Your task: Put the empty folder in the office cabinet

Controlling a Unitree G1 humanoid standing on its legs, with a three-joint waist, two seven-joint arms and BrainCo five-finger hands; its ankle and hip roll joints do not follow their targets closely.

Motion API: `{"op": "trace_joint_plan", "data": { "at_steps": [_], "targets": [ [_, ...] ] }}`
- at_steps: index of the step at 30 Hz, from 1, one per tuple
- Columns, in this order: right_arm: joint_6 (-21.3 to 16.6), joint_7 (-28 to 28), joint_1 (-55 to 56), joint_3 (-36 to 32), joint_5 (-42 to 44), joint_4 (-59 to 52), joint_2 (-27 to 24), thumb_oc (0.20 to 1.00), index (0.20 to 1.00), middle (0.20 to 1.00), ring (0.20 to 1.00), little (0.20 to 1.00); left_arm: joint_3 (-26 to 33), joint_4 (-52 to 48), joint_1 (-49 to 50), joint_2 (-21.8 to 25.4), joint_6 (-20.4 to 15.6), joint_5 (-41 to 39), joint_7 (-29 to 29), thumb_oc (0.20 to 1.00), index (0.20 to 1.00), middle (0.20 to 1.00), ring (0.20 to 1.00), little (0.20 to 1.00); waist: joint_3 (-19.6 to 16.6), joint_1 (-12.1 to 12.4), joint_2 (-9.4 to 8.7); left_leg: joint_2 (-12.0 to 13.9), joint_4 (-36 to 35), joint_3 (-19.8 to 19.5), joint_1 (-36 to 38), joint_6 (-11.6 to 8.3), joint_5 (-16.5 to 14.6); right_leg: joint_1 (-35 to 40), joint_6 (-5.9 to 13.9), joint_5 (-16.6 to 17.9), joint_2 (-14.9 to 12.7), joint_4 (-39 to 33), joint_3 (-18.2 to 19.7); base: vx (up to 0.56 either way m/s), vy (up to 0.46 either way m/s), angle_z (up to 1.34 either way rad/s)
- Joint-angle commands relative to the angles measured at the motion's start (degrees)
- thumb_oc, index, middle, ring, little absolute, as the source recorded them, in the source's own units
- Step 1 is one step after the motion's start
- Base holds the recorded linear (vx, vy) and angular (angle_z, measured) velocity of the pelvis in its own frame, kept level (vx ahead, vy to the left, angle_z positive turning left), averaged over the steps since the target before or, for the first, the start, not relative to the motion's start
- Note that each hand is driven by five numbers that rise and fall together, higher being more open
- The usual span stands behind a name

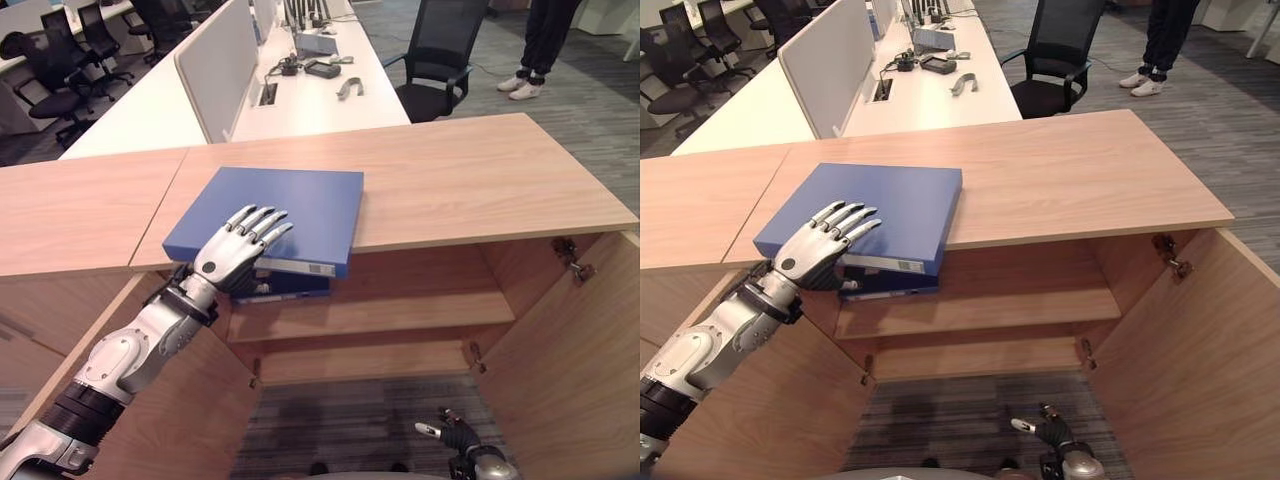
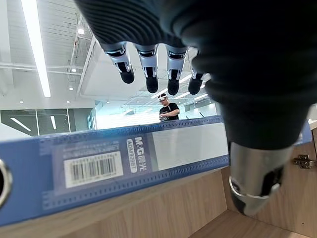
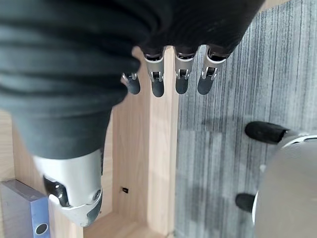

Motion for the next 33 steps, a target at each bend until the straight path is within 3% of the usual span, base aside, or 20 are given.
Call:
{"op": "trace_joint_plan", "data": {
  "at_steps": [1, 17, 33],
  "targets": [
    [-1.69, -0.43, -3.48, -0.74, -0.51, 0.83, -0.69, 1.000, 1.000, 1.000, 1.000, 1.000, -0.64, 2.17, -7.04, -1.05, 1.23, 0.92, 0.37, 1.000, 1.000, 1.000, 1.000, 1.000, 0.49, -0.05, -1.23, 1.59, 0.67, 1.68, 0.37, -2.80, -3.70, 1.93, 3.97, -5.46, -0.38, 1.32, 0.68, 0.00, 0.003, -0.06],
    [-0.96, -0.76, -3.73, -0.72, -0.45, 2.91, -0.51, 1.000, 1.000, 1.000, 1.000, 1.000, -2.87, 10.39, -13.34, -5.69, 5.74, 2.16, 3.19, 1.000, 1.000, 1.000, 1.000, 1.000, 0.36, -1.14, -1.83, 2.05, 0.67, 2.31, 0.69, -2.96, -3.82, 1.88, 3.80, -5.53, -0.03, 1.37, 1.38, 0.00, 0.001, -0.02],
    [-0.91, -1.23, -3.80, -1.23, 0.19, 3.14, -0.67, 1.000, 1.000, 1.000, 1.000, 1.000, -4.45, 13.01, -14.55, -6.58, 6.54, 2.69, 3.19, 1.000, 1.000, 1.000, 1.000, 1.000, 0.18, -1.73, -1.97, 2.36, 0.67, 2.70, 0.95, -3.08, -3.81, 1.97, 3.68, -5.81, 0.35, 1.36, 1.80, 0.00, 0.000, 0.00]
  ]
}}
